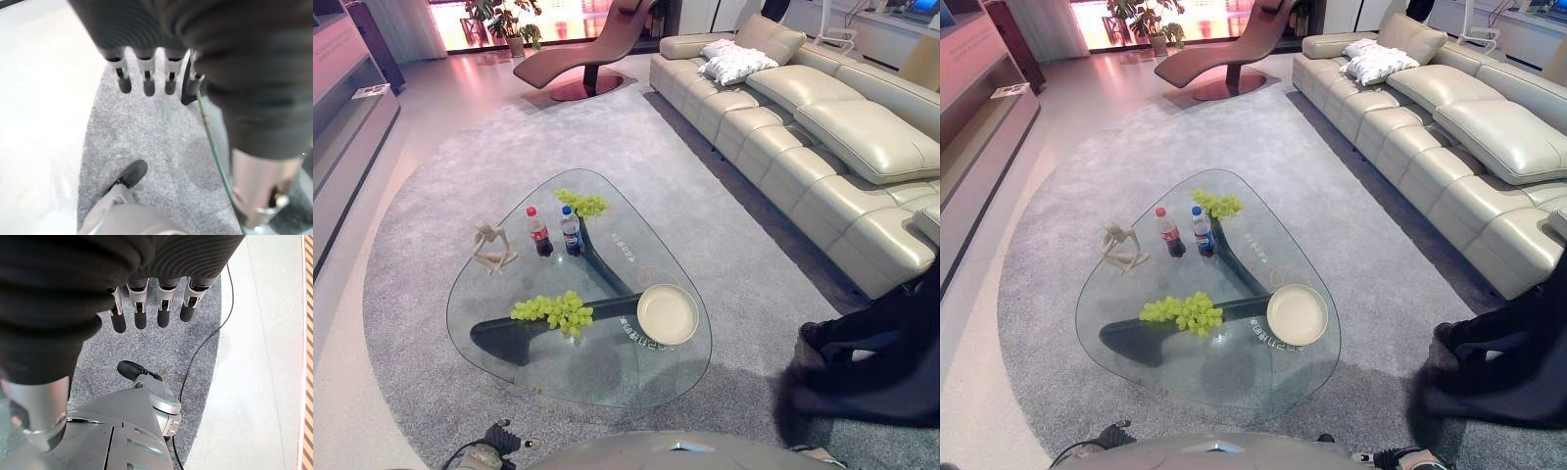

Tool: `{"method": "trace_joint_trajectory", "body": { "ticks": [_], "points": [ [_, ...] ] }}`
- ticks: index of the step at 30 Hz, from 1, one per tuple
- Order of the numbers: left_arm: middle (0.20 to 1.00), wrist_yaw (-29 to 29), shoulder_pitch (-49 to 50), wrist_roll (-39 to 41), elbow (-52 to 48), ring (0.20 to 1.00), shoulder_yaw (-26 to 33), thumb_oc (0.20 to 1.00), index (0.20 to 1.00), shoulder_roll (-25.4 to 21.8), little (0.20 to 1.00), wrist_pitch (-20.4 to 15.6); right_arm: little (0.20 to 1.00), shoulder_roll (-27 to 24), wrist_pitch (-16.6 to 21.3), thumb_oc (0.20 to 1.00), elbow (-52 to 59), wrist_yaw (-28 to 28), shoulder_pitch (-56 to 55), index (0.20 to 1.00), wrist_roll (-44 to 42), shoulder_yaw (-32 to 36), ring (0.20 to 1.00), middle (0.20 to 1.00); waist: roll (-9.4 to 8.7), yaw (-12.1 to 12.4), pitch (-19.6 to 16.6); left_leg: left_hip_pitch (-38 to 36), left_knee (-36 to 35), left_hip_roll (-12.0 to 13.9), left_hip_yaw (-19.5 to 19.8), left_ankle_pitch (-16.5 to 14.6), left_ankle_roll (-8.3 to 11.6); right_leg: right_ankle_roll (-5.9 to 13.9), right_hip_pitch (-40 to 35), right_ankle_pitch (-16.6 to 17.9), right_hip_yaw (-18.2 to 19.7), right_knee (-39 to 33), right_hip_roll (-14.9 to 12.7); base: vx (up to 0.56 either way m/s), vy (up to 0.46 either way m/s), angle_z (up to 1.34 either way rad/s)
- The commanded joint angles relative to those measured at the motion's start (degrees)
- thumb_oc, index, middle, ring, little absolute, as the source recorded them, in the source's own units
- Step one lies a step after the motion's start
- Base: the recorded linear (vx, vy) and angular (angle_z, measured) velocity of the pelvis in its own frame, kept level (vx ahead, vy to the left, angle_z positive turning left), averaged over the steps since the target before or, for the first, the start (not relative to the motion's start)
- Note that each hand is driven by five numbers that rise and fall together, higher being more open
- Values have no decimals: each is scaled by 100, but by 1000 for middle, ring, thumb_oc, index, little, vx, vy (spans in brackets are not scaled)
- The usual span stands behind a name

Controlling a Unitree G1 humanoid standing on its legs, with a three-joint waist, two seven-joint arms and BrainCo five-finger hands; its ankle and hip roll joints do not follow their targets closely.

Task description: Pick up fruits into the plate

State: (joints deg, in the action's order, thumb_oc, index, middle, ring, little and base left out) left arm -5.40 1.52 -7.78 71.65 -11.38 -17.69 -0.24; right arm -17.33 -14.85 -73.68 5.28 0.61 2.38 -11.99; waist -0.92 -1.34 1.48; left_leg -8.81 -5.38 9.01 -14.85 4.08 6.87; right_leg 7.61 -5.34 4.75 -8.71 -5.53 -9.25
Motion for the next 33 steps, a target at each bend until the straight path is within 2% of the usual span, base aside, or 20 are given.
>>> {"method": "trace_joint_trajectory", "body": {
  "ticks": [1,23,27,33],
  "points": [
    [1000,-145,-312,58,339,1000,234,1000,1000,-102,1000,-171,1000,92,-12,1000,-369,-36,473,1000,100,-96,1000,1000,-122,33,272,-9,154,-142,245,-532,-295,-29,-190,-326,-98,170,19,0,0,0],
    [1000,-440,-368,-62,264,1000,147,1000,1000,-125,1000,-232,1000,71,47,1000,-347,-18,494,1000,183,-131,1000,1000,-119,79,309,3,160,-135,304,-527,-295,-22,-219,-353,-168,193,14,0,0,0],
    [1000,-500,-344,-7,253,1000,186,1000,1000,-133,1000,-405,1000,69,76,1000,-349,-12,481,1000,211,-125,1000,1000,-124,78,303,0,162,-126,299,-529,-290,-16,-219,-361,-168,203,14,0,0,0],
    [1000,-788,-464,244,37,1000,191,1000,1000,-162,1000,-936,1000,23,22,1000,-284,27,518,1000,196,-154,1000,1000,-126,78,361,45,220,-121,297,-535,-291,-24,-181,-393,-149,271,25,0,0,0]
  ]
}}
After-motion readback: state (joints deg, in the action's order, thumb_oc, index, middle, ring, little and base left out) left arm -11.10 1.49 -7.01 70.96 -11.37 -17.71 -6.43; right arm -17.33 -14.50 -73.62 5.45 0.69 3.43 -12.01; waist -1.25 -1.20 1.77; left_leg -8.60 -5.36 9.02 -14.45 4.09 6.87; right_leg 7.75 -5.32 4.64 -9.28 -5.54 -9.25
